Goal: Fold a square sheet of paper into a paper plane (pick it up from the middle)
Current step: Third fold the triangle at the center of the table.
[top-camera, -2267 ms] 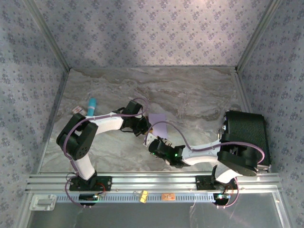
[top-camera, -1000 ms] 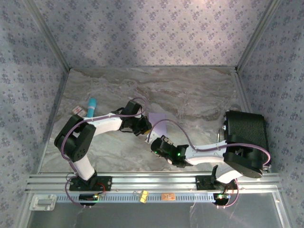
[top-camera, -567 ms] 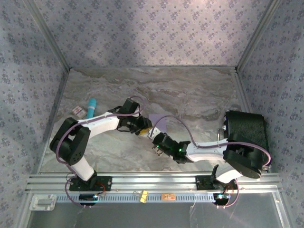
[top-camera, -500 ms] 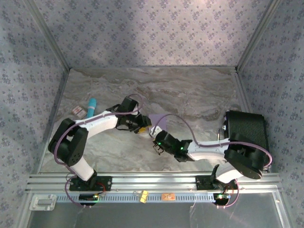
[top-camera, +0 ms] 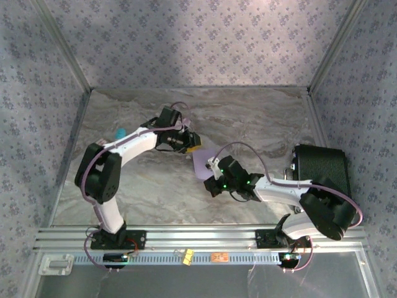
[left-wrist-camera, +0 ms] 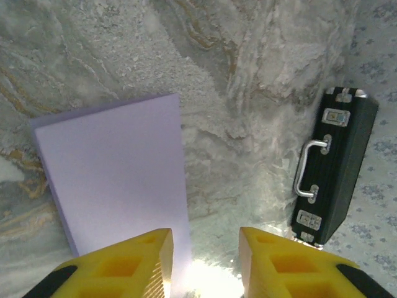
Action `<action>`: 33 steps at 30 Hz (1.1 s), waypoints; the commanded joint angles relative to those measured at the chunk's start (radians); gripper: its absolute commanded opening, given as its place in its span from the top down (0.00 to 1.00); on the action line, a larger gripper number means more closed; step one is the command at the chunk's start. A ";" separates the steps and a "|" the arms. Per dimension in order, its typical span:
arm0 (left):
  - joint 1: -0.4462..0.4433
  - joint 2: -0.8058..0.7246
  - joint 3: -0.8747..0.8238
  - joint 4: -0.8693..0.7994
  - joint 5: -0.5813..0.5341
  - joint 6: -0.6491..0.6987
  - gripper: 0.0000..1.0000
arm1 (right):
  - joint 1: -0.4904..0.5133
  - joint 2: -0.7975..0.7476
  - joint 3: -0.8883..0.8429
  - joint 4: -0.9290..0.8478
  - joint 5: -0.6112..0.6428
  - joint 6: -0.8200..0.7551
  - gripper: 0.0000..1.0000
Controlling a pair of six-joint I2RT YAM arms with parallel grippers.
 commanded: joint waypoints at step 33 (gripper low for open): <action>-0.123 0.323 0.130 -0.109 -0.131 0.137 0.80 | -0.214 0.120 0.100 -0.130 -0.230 -0.107 0.98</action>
